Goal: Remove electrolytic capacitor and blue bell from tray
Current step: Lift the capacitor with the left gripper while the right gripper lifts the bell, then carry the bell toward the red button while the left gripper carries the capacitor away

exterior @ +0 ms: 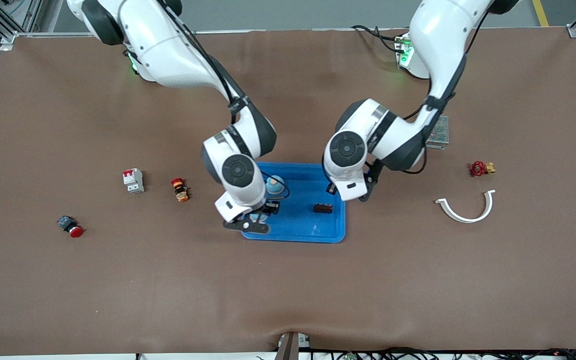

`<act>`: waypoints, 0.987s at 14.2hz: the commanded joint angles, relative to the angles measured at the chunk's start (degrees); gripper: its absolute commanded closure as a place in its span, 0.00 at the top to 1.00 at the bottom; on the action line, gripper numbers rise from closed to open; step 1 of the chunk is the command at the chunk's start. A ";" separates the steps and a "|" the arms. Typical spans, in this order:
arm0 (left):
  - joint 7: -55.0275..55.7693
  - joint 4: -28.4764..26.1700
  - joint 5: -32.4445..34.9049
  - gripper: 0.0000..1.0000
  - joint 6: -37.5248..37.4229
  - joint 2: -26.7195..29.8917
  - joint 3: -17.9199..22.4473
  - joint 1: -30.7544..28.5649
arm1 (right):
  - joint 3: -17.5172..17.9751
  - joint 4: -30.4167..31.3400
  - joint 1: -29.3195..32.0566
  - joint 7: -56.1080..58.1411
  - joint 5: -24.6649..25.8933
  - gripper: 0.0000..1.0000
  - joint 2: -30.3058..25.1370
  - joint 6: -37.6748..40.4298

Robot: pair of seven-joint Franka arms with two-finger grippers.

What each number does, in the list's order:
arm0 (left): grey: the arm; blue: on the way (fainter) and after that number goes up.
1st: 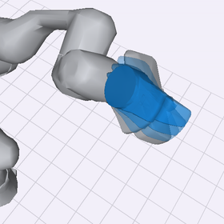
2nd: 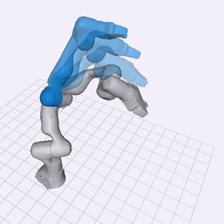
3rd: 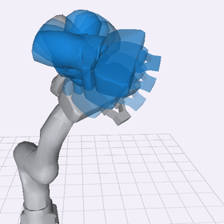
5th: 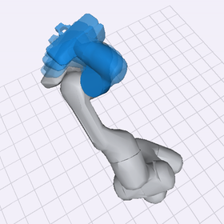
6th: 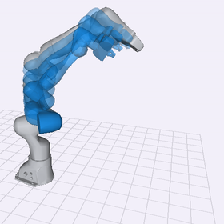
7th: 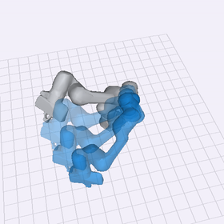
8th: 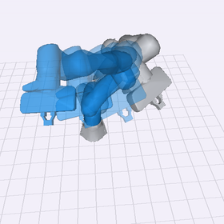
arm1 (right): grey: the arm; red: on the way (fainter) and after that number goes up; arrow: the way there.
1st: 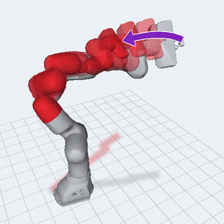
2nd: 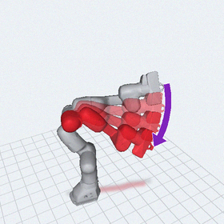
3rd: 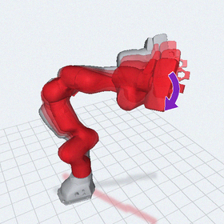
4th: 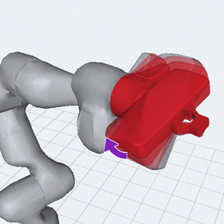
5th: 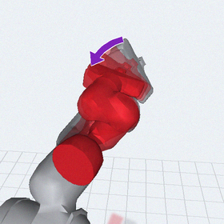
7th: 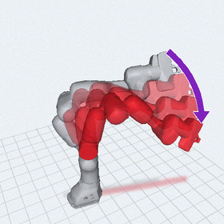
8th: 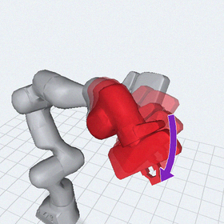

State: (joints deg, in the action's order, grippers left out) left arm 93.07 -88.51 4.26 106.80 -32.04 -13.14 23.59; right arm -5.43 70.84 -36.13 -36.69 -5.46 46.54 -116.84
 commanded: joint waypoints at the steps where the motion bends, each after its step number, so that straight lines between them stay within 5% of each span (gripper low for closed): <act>1: -19.60 -1.83 -1.19 0.00 -4.49 4.25 0.05 -3.80 | 1.12 -0.97 6.66 12.90 -0.43 0.55 -5.91 5.47; 8: -60.15 -2.90 2.23 0.00 -4.24 6.73 0.31 -17.15 | 1.12 2.98 22.49 46.14 -0.34 0.55 -14.00 15.40; 14: -84.68 -2.45 7.24 0.00 3.75 5.24 0.49 -27.88 | 1.21 18.70 35.32 70.85 -0.52 0.54 -23.41 13.66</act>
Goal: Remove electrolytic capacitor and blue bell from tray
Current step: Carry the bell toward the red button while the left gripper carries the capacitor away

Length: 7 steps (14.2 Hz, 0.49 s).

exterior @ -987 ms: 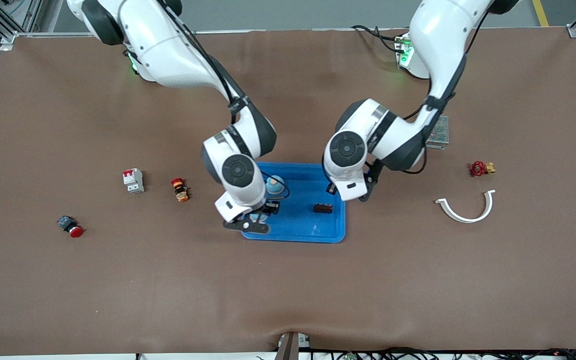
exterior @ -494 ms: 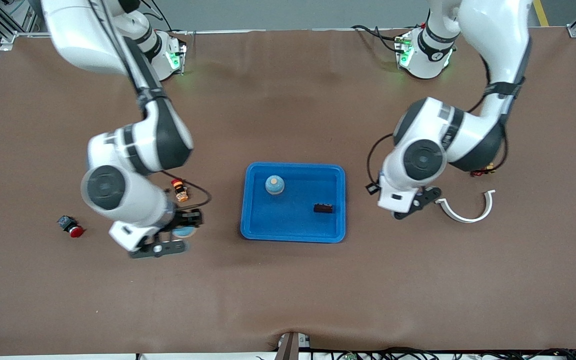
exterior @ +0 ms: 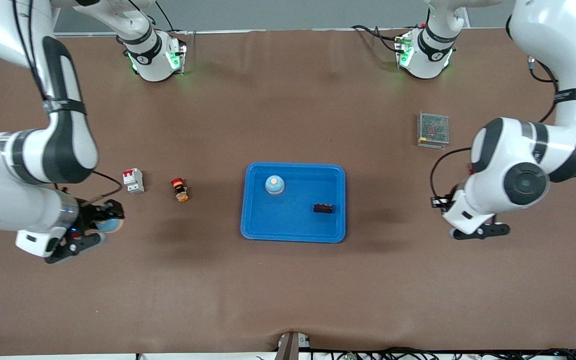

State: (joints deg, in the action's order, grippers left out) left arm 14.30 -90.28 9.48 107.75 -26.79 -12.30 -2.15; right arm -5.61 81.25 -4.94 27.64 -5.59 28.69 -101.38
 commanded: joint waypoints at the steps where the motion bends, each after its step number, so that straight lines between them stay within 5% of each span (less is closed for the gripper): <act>1: -9.08 -0.69 2.91 0.00 4.29 -0.71 -0.35 -3.64 | 1.39 10.40 6.06 9.77 -0.65 0.54 -6.09 -2.93; 7: -19.39 -0.52 5.10 0.00 14.93 -6.24 -0.18 -6.81 | 1.39 24.02 12.05 21.74 -0.65 0.54 -9.08 -16.01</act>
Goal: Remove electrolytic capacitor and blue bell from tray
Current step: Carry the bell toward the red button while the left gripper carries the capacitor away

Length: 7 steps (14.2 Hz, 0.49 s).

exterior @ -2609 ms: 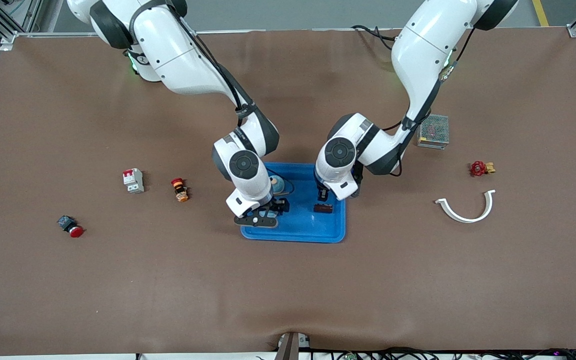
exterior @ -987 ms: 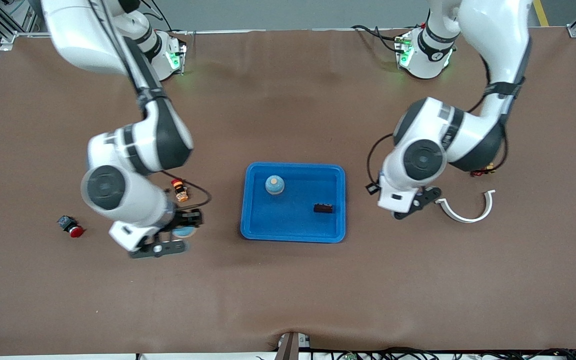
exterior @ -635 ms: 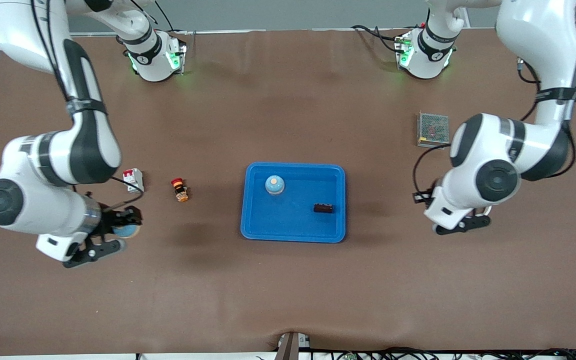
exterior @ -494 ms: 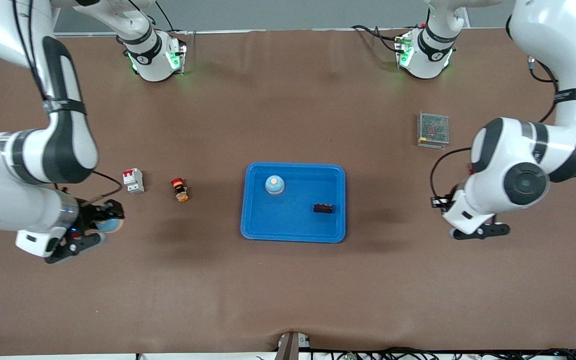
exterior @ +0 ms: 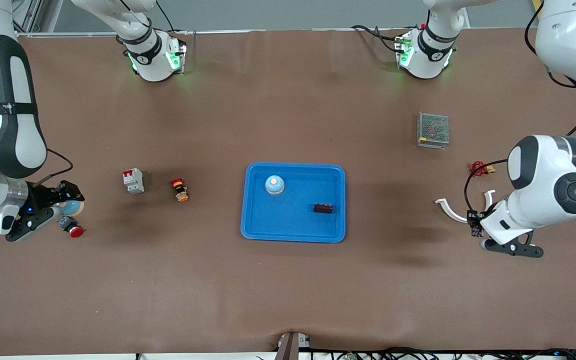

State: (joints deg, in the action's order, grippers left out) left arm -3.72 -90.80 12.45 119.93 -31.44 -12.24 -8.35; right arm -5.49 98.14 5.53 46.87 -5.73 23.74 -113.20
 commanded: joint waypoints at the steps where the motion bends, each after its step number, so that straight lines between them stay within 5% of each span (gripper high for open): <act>1: -1.46 0.10 2.31 0.00 3.89 -2.83 -0.24 -0.79 | 1.27 9.59 2.28 4.09 -0.51 0.54 -4.66 -6.57; 7: -1.46 5.55 4.07 0.00 8.73 -10.48 -0.15 -2.27 | 1.19 16.45 4.58 9.20 -0.51 0.54 -4.66 -14.31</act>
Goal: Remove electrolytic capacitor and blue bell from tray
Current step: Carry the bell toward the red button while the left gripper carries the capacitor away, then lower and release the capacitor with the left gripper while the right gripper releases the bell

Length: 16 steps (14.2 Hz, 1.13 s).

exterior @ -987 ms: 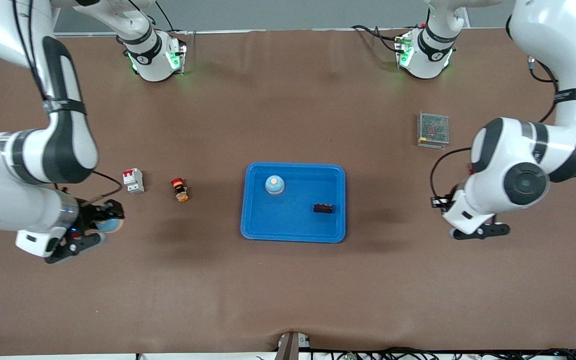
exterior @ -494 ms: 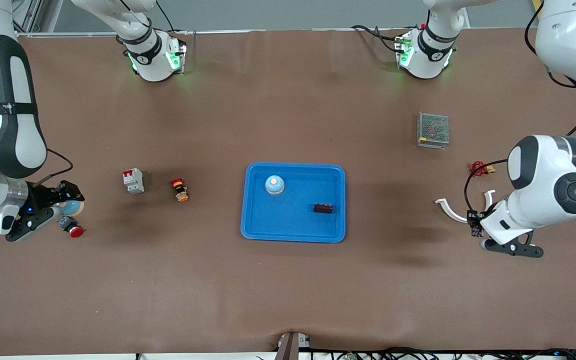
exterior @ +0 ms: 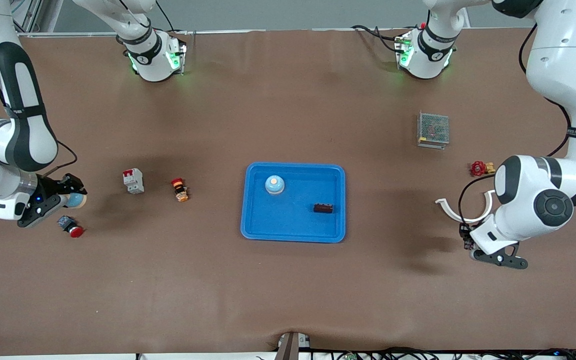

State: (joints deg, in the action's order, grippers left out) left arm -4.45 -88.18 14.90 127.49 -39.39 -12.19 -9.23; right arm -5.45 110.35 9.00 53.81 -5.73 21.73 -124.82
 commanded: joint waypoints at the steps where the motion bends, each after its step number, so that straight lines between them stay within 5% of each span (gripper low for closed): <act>1: -0.82 3.02 1.71 0.00 2.58 -3.40 -0.20 -2.36 | 1.15 5.65 1.19 3.22 -0.51 0.54 -2.57 -4.97; 16: -1.00 2.93 2.06 0.00 10.15 -8.07 -0.11 -3.25 | 1.24 15.94 3.30 6.92 -0.51 0.54 0.59 -24.15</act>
State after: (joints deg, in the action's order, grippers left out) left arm -5.34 -86.31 15.56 136.95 -46.39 -12.12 -12.28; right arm -5.43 124.45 10.67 59.20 -5.72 22.27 -146.52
